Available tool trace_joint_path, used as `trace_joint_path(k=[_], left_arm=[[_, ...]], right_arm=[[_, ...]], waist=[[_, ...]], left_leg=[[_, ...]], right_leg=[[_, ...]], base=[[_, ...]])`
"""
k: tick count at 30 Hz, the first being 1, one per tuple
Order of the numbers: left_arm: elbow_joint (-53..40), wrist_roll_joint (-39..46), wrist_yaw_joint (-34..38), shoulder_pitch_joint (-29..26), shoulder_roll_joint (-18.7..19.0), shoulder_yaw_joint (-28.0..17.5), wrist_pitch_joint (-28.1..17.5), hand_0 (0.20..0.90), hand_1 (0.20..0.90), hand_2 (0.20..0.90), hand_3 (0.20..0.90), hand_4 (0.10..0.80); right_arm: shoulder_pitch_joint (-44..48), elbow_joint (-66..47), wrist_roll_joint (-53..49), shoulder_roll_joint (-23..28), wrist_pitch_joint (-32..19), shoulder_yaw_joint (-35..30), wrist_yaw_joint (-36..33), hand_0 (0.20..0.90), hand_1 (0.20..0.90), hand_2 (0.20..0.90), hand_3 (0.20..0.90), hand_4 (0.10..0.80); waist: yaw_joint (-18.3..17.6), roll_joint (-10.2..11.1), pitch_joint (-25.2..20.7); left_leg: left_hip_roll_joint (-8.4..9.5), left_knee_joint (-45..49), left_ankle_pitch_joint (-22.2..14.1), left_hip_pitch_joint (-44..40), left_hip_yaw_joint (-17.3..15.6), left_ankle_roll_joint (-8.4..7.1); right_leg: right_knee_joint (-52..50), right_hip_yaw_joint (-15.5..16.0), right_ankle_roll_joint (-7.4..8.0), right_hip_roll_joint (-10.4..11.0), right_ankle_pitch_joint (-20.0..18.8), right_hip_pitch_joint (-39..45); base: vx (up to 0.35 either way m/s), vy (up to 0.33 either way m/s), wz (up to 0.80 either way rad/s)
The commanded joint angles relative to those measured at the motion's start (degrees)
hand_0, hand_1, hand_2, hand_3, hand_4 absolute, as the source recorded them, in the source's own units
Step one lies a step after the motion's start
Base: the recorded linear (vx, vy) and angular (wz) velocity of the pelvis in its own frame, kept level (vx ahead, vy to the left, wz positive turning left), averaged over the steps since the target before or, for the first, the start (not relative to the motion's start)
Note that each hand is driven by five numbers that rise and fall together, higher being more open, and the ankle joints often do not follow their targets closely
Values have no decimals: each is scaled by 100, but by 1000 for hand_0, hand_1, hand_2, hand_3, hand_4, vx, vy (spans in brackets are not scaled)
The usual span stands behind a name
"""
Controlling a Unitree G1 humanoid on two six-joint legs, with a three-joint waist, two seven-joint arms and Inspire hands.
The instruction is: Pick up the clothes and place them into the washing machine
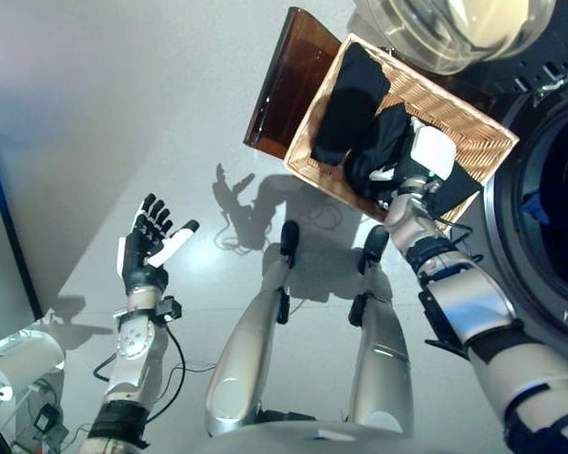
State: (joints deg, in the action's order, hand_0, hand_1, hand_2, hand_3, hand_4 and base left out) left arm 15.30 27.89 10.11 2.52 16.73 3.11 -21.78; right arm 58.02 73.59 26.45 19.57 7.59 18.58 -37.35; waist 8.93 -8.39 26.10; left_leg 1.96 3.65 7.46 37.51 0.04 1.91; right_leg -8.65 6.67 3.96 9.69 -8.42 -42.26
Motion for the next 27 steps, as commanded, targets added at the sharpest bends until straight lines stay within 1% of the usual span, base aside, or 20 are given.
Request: trace_joint_path(k=[1, 2, 16, 23, 25, 27], left_arm=[[-569, 66, 106, 483, 491, -280, -447, 900, 900, 900, 900, 800], [-576, 62, 110, 483, 504, -273, -442, 900, 900, 900, 900, 800], [-593, -17, 99, 459, 559, -333, -401, 900, 900, 900, 900, 800], [-572, -39, 65, 460, 550, -392, -395, 900, 900, 900, 900, 800], [-566, -44, 62, 470, 544, -398, -396, 900, 900, 900, 900, 800], [-492, -82, 101, 445, 517, -438, -390, 900, 900, 900, 900, 800]], right_arm=[[250, 142, 235, -48, 58, 458, -9, 529, 529, 529, 529, 535], [262, 195, 275, -51, 84, 491, 28, 205, 205, 205, 205, 304], [251, 291, 462, 34, 219, 529, 127, 200, 200, 200, 200, 300], [59, 319, 346, 170, 230, 344, 72, 200, 200, 200, 200, 300], [3, 303, 265, 213, 197, 269, 40, 200, 200, 200, 200, 300], [-250, -51, -194, 258, -85, -52, -144, 200, 200, 200, 200, 300]], waist=[[80, -100, -198], [84, -111, -197], [76, -127, -241], [78, -127, -319], [67, -121, -333], [4, -78, -374]], left_leg=[[221, 349, -161, 661, -23, -353], [225, 362, -165, 694, -23, -349], [227, 421, -168, 851, -76, -342], [213, 389, -162, 794, -83, -367], [208, 398, -169, 785, -85, -369], [182, 427, -202, 724, -114, -369]], right_leg=[[117, -156, 187, 123, -99, -282], [92, -162, 185, 123, -93, -313], [65, -202, 178, 138, -102, -455], [59, -200, 183, 130, -67, -413], [54, -202, 180, 131, -62, -406], [20, -231, 176, 110, -37, -362]], base=[[0, 0, 0], [0, 0, 0], [-2, 1, -1], [0, 0, 0], [8, -9, -2], [25, -26, -8]])
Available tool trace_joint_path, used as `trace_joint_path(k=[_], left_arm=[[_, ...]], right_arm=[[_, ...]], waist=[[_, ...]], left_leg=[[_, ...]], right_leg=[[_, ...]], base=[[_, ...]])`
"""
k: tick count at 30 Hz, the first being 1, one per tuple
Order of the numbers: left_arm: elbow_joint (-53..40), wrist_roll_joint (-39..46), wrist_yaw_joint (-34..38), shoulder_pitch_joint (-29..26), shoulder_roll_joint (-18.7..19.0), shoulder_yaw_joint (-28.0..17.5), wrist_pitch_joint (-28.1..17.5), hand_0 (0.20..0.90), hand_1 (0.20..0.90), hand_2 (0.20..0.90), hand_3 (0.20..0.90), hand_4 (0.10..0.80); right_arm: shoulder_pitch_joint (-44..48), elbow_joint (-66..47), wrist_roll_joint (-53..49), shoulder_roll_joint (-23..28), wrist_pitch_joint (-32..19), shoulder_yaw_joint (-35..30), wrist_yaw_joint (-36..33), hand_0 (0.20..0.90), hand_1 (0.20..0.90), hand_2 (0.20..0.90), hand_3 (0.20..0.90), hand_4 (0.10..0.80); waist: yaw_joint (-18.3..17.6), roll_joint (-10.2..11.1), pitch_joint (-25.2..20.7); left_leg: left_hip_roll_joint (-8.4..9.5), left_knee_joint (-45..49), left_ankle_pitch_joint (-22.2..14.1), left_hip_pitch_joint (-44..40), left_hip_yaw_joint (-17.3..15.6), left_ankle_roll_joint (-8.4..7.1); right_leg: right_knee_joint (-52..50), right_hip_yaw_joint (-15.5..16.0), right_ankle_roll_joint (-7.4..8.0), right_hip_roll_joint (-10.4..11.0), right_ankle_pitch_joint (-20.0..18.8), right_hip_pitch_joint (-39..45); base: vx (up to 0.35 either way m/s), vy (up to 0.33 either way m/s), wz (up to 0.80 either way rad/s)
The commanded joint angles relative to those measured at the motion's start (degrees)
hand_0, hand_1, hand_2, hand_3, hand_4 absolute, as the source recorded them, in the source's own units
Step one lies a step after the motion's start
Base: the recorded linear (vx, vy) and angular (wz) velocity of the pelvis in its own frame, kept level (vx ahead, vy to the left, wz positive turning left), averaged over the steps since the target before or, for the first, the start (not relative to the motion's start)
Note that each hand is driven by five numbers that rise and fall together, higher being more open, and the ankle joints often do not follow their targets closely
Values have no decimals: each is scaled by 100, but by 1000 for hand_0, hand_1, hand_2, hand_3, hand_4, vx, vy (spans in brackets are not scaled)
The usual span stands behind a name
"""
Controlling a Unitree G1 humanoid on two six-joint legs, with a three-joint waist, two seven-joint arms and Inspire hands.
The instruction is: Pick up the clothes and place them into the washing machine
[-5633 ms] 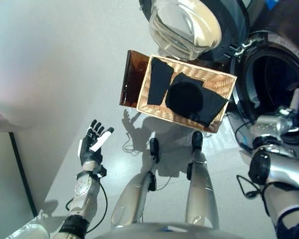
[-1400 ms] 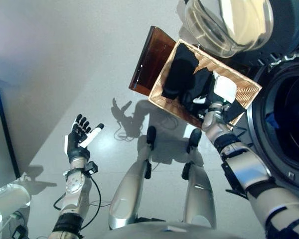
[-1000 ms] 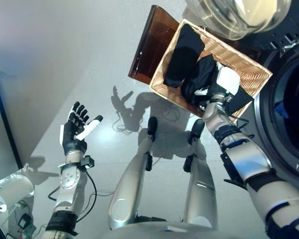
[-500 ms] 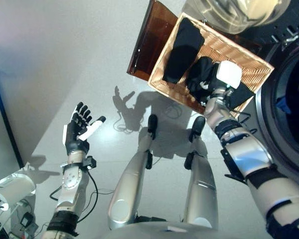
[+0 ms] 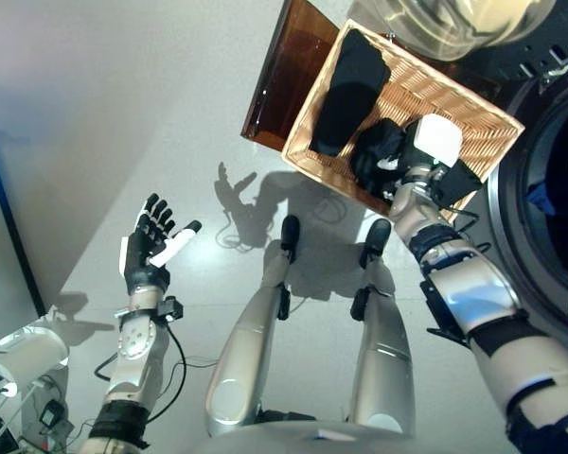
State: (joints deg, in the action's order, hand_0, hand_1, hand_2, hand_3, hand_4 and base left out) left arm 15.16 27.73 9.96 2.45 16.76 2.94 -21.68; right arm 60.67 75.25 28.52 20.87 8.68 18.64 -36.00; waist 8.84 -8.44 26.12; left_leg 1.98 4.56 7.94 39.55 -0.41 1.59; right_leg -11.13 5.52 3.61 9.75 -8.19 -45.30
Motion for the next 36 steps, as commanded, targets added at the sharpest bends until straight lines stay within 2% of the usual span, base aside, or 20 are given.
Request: trace_joint_path(k=[1, 2, 3, 6, 11, 15, 26, 27, 28, 30, 33, 36], left_arm=[[-393, -88, 158, 429, 497, -445, -415, 900, 900, 900, 900, 800], [-392, -88, 158, 429, 498, -445, -415, 900, 900, 900, 900, 800], [-251, -108, 240, 391, 421, -499, -433, 900, 900, 900, 900, 800], [13, -149, 329, 378, 296, -537, -410, 900, 900, 900, 900, 800], [371, -20, 263, 396, 130, -536, -388, 900, 900, 900, 900, 800], [732, 67, 164, 371, 6, -550, -288, 900, 900, 900, 900, 800], [1245, 252, -157, 343, -213, -541, -157, 900, 900, 900, 900, 800], [1246, 253, -158, 340, -212, -542, -157, 900, 900, 900, 900, 800], [1292, 274, -176, 366, -248, -495, -130, 900, 900, 900, 900, 800], [1302, 285, -184, 366, -260, -479, -120, 900, 900, 900, 900, 800], [1240, 384, -208, 378, -263, -395, -92, 900, 900, 900, 900, 800], [1200, 434, -230, 413, -262, -334, -71, 900, 900, 900, 900, 800]], right_arm=[[-679, -463, -690, 149, -404, -252, -336, 200, 200, 200, 200, 300], [-680, -463, -690, 149, -404, -252, -336, 200, 200, 200, 200, 300], [-1125, -1158, -1147, 171, -798, -509, -419, 200, 200, 200, 200, 300], [-2004, -2468, -1995, 183, -1454, -927, -309, 200, 200, 200, 200, 300], [-3004, -3144, -3652, 70, -2406, -1587, 260, 200, 200, 200, 200, 300], [-3559, -3206, -5043, -123, -2883, -2037, 971, 200, 200, 200, 200, 300], [-4086, -2939, -7654, -489, -3432, -2949, 2158, 200, 200, 200, 200, 300], [-4082, -2933, -7663, -486, -3434, -2950, 2168, 200, 200, 200, 200, 300], [-4096, -2903, -8275, -594, -3565, -3184, 2357, 200, 200, 200, 200, 300], [-4089, -2866, -8429, -609, -3564, -3211, 2428, 200, 200, 200, 200, 300], [-3830, -2642, -9444, -684, -3725, -3567, 2625, 200, 200, 200, 200, 300], [-3502, -2406, -10010, -672, -3820, -3842, 2667, 200, 200, 200, 200, 300]], waist=[[-16, -39, -395], [-16, -39, -395], [-114, 31, -427], [-257, 152, -510], [-411, 272, -723], [-492, 348, -917], [-607, 465, -1313], [-609, 468, -1323], [-623, 464, -1333], [-624, 462, -1348], [-603, 384, -1332], [-552, 298, -1346]], left_leg=[[167, 344, -261, 489, -74, -338], [167, 343, -261, 489, -74, -338], [144, 341, -288, 403, -102, -340], [95, 350, -336, 253, -139, -340], [34, 308, -409, -97, -162, -337], [4, 248, -473, -489, -148, -338], [-92, -99, -532, -1505, -82, -389], [-87, -111, -507, -1487, -81, -386], [-105, -133, -540, -1627, -79, -396], [-96, -145, -516, -1623, -78, -393], [-86, -186, -522, -1641, -78, -407], [-65, -244, -429, -1548, -103, -418]], right_leg=[[262, -129, 209, 92, -51, -31], [262, -129, 209, 92, -51, -31], [266, -139, 210, 74, -38, 43], [305, -144, 208, 38, -18, 211], [386, -117, 212, 6, 45, 578], [443, -104, 208, -17, 128, 962], [703, -41, 186, -102, 317, 1965], [718, -41, 186, -98, 294, 1950], [721, -31, 184, -117, 355, 2084], [746, -27, 180, -116, 334, 2087], [765, -47, 172, -133, 362, 2075], [773, -69, 159, -142, 329, 1964]], base=[[19, -22, -6], [37, -33, -11], [40, -32, -12], [53, -52, -13], [72, -56, -7], [106, -52, -8], [94, -54, -2], [61, -47, -1], [28, -33, 0], [18, -17, 0], [-20, -17, 1], [-27, -7, -2]])
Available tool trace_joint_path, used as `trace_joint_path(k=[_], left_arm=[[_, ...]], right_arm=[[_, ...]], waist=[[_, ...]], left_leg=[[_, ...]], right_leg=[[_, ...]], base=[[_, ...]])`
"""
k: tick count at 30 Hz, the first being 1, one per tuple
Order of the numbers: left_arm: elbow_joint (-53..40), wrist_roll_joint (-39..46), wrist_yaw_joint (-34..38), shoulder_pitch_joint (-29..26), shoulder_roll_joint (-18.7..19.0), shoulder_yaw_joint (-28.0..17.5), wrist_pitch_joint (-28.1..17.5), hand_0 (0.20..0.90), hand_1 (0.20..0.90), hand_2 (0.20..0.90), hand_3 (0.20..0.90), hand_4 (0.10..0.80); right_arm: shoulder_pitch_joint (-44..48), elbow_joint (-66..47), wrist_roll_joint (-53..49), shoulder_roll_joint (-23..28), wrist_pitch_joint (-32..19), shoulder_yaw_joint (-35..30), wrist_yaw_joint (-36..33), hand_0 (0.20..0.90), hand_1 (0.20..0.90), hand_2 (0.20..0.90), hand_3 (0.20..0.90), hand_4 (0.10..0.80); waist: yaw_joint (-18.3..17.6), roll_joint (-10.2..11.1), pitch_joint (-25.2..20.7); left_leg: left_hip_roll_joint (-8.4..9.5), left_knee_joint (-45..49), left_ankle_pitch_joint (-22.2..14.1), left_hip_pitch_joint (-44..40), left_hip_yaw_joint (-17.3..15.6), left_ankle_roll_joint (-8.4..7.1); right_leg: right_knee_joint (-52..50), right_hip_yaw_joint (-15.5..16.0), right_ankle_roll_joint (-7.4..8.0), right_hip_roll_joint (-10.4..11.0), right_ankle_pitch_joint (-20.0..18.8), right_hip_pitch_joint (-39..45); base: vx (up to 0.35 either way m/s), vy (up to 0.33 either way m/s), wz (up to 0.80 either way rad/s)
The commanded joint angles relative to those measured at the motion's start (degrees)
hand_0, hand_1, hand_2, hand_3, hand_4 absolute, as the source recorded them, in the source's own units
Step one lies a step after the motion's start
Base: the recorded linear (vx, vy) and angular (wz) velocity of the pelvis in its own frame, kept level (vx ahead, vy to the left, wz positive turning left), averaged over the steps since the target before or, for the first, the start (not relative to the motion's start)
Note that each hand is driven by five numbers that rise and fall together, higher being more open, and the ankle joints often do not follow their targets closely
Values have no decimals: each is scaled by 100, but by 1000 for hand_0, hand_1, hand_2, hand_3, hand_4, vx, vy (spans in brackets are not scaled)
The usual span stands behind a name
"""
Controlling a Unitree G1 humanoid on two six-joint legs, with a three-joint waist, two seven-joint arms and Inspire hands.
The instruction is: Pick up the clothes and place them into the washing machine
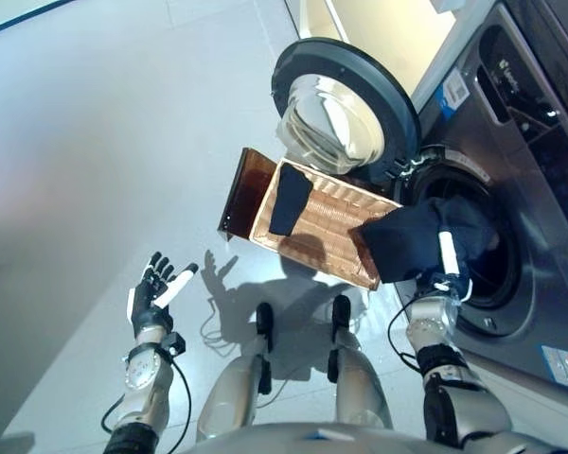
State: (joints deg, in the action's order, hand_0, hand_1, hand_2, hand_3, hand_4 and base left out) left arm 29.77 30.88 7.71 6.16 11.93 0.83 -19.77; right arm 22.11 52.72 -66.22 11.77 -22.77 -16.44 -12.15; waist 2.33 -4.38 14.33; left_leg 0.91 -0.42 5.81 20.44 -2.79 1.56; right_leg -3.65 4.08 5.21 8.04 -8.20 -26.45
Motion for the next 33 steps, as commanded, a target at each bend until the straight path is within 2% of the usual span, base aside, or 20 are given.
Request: trace_joint_path(k=[1, 3, 5, 12, 15, 18, 27, 33], left_arm=[[-300, 130, -1, 52, 230, -94, -259, 900, 900, 900, 900, 800], [-312, 155, -5, 57, 228, -57, -254, 900, 900, 900, 900, 800], [-329, 188, -24, 97, 229, 33, -250, 900, 900, 900, 900, 800], [-643, 289, -142, 184, 305, 278, -305, 900, 900, 900, 900, 800], [-762, 353, -199, 167, 299, 370, -325, 900, 900, 900, 900, 800], [-830, 409, -257, 158, 269, 498, -321, 900, 900, 900, 900, 800], [-936, 488, -261, 234, 339, 654, -299, 900, 900, 900, 900, 800], [-1134, 445, -210, 274, 501, 703, -329, 900, 900, 900, 900, 800]], right_arm=[[488, -62, -684, 290, -740, -450, 231, 200, 200, 200, 200, 300], [628, 8, -791, 342, -798, -556, 143, 200, 200, 200, 200, 300], [934, 313, -826, 587, -830, -727, -100, 200, 200, 200, 200, 300], [1764, 1007, -583, 1380, -583, -662, -464, 200, 200, 200, 200, 300], [1907, 1189, -250, 1667, -360, -428, -522, 200, 200, 200, 200, 300], [2034, 1163, -336, 1793, -459, -463, -551, 200, 200, 200, 200, 300], [2558, 1516, -582, 2672, -758, -885, -1050, 200, 200, 200, 200, 300], [3109, 1760, -247, 3616, -660, -756, -1607, 200, 200, 200, 200, 300]], waist=[[128, -155, -168], [151, -208, -170], [199, -358, -184], [376, -725, -154], [404, -800, -115], [393, -849, -125], [455, -1009, -231], [511, -1198, -267]], left_leg=[[40, 226, -198, 381, 133, -417], [37, 200, -160, 417, 125, -424], [31, 128, -107, 470, 118, -434], [24, -20, 7, 568, 81, -445], [-17, -107, 74, 568, 71, -476], [-59, -217, 134, 578, 79, -525], [-103, -387, 229, 568, 177, -646], [-56, -458, 279, 599, 233, -698]], right_leg=[[12, 59, -6, 21, 338, 36], [0, 40, -9, 14, 338, -27], [-34, 5, -19, 10, 359, -148], [-188, -102, -34, 9, 417, -438], [-281, -101, -52, 2, 454, -547], [-436, -133, -86, -43, 543, -687], [-712, -70, -121, -48, 741, -852], [-1015, -90, -130, 12, 857, -1064]], base=[[-34, -3, -6], [-29, 1, -6], [-36, -3, -5], [-16, -13, -6], [4, -47, 0], [27, -59, 5], [43, -52, 10], [11, -15, 10]])
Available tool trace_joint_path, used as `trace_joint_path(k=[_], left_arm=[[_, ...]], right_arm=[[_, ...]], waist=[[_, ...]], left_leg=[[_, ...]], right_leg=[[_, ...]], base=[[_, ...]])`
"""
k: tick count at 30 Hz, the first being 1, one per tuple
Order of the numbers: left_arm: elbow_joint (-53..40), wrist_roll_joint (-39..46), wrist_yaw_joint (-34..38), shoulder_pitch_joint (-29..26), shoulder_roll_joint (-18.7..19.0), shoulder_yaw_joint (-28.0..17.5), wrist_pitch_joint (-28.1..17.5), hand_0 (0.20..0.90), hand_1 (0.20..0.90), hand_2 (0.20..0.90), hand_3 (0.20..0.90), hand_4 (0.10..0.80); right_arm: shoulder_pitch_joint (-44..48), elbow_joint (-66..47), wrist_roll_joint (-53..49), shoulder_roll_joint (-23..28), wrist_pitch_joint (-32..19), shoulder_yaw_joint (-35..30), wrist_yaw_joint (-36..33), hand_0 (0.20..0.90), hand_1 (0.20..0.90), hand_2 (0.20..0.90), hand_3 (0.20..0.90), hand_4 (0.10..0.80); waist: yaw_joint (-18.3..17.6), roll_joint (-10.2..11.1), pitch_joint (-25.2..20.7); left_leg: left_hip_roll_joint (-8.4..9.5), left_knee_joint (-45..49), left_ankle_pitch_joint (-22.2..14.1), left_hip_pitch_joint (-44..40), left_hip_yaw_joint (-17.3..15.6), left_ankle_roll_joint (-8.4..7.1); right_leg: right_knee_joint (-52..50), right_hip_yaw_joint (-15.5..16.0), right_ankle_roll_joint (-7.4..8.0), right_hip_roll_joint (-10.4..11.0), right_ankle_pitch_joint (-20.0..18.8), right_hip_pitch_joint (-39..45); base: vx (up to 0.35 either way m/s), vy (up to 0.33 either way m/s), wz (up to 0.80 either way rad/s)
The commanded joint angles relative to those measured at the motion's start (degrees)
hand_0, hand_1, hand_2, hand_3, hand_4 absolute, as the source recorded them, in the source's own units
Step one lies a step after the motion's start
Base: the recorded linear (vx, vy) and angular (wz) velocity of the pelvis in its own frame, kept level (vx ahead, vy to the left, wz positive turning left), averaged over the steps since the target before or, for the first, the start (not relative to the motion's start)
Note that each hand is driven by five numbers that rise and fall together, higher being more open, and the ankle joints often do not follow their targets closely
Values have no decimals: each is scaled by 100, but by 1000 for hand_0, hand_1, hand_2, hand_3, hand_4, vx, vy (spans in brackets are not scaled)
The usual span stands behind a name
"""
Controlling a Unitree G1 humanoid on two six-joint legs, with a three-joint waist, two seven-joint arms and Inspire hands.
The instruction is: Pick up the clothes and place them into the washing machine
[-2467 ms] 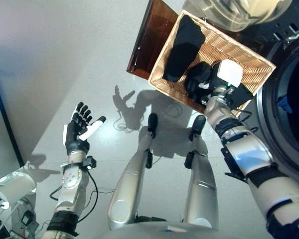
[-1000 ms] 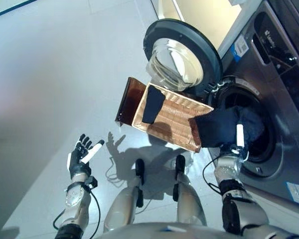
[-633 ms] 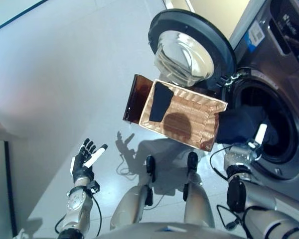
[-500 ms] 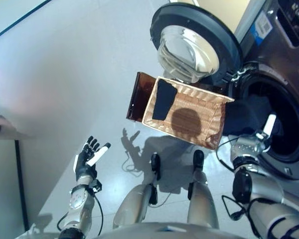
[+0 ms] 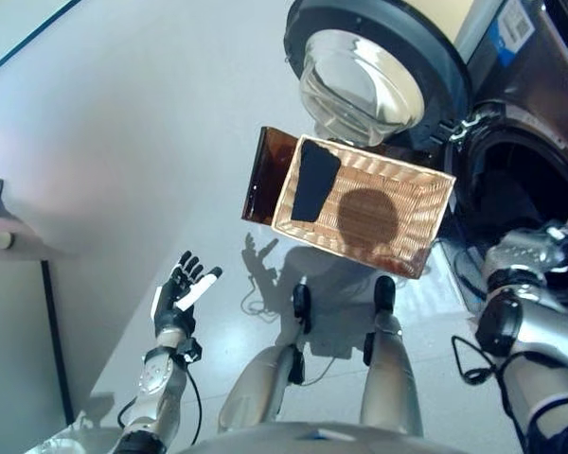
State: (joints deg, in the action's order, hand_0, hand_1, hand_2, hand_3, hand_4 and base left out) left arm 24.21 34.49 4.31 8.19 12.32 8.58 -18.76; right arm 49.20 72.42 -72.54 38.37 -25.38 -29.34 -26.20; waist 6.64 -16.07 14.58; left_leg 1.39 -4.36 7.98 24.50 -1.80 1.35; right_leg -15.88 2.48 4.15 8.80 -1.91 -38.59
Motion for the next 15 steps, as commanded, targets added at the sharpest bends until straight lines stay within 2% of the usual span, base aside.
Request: trace_joint_path(k=[1, 6, 12, 15], left_arm=[[-588, 84, 132, 68, 450, -70, -426, 900, 900, 900, 900, 800], [-742, 153, 136, 43, 452, -49, -470, 900, 900, 900, 900, 800], [-724, 240, 138, 83, 392, -66, -478, 900, 900, 900, 900, 800], [-712, 283, 150, 72, 373, -104, -497, 900, 900, 900, 900, 800]], right_arm=[[433, -197, 397, 979, -390, 555, -220, 200, 200, 200, 200, 300], [745, -352, 549, 1278, -357, 839, -231, 200, 200, 200, 200, 300], [732, -672, 441, 1317, -722, 724, -202, 200, 200, 200, 200, 300], [609, -885, 628, 1254, -674, 844, -61, 200, 200, 200, 200, 300]], waist=[[78, -41, -290], [28, -95, -289], [-9, -155, -374], [-22, -162, -394]], left_leg=[[-99, -64, 65, 200, 136, -677], [-66, -64, 64, 229, 153, -714], [-44, -64, 42, 183, 176, -709], [-44, -64, -9, 127, 183, -707]], right_leg=[[188, 69, -23, -59, 237, 133], [50, 64, -38, -29, 316, 66], [51, 82, -37, -44, 332, 137], [67, 106, -27, -50, 371, 197]], base=[[20, -2, 11], [2, -2, 5], [24, 13, -1], [22, 13, -5]])
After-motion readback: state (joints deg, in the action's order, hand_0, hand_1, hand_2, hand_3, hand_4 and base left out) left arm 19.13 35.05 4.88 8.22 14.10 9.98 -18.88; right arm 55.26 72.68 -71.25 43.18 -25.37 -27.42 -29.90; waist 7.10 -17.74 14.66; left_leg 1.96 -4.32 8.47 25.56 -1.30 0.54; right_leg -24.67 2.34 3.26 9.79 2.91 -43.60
